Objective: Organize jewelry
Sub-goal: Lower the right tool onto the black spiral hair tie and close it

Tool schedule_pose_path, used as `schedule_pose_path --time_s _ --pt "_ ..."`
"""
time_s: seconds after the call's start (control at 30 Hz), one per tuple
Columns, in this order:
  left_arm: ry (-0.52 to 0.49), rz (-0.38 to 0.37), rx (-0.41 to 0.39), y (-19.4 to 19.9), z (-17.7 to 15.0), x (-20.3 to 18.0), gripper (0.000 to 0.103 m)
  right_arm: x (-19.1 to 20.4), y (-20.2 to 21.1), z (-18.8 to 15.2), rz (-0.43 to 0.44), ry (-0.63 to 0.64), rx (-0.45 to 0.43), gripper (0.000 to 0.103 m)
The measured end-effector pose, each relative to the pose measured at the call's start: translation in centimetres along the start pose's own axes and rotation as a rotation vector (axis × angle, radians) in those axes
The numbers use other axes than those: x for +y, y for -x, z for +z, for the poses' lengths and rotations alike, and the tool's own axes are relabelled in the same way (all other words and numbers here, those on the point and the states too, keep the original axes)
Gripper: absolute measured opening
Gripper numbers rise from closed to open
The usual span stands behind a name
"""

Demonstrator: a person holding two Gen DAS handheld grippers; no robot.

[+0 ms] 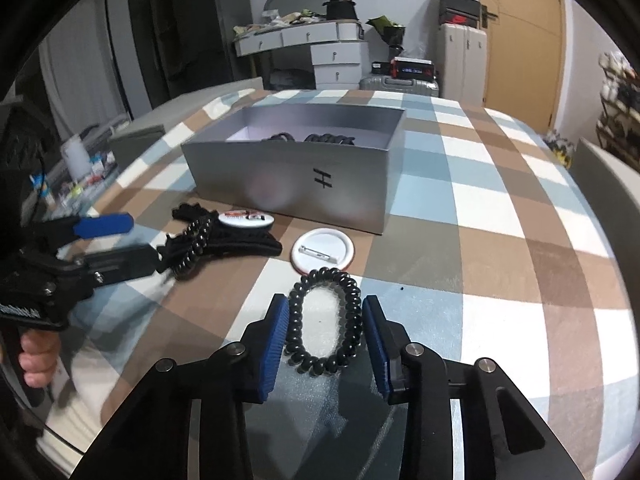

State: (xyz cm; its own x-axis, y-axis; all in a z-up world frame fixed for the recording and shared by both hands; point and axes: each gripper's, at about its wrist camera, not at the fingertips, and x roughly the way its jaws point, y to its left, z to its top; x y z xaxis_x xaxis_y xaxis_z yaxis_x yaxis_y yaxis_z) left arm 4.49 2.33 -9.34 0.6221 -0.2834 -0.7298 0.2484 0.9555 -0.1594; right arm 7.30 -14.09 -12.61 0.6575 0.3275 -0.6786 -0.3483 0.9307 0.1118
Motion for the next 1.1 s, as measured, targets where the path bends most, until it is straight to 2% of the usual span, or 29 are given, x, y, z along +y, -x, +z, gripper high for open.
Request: schedule_pose_path --time_s 0.03,0.07,0.13,0.33,0.53,0.6,0.63,0.7,1.1 --pt "0.000 -0.005 0.009 -0.1 0.1 0.0 0.090 -0.3 0.1 0.1 0.005 -0.010 -0.003 0.016" --pt "0.000 -0.006 0.014 -0.2 0.1 0.0 0.090 -0.4 0.1 0.1 0.009 -0.017 0.001 0.012" --pt "-0.004 -0.013 0.022 -0.4 0.2 -0.2 0.090 -0.6 -0.1 0.1 0.029 -0.033 0.010 0.017" --pt "-0.007 -0.011 0.032 -0.7 0.5 -0.1 0.090 -0.1 -0.1 0.0 0.041 -0.011 0.022 0.017" --pt "-0.018 -0.012 0.051 -1.2 0.7 0.0 0.090 1.1 -0.9 0.6 -0.012 0.075 0.062 0.021" --pt "-0.024 -0.016 0.067 -1.5 0.8 -0.1 0.090 2.0 -1.0 0.4 -0.050 0.142 0.060 0.018" --pt "-0.026 -0.020 0.077 -1.7 0.9 -0.1 0.090 2.3 -1.0 0.3 -0.048 0.166 0.057 0.009" --pt "-0.034 -0.028 0.093 -2.1 1.1 -0.2 0.090 2.7 -1.0 0.1 -0.055 0.187 0.050 0.009" --pt "-0.030 -0.085 0.114 -2.8 1.7 -0.1 0.089 1.2 0.3 -0.3 -0.027 0.113 0.007 0.009"
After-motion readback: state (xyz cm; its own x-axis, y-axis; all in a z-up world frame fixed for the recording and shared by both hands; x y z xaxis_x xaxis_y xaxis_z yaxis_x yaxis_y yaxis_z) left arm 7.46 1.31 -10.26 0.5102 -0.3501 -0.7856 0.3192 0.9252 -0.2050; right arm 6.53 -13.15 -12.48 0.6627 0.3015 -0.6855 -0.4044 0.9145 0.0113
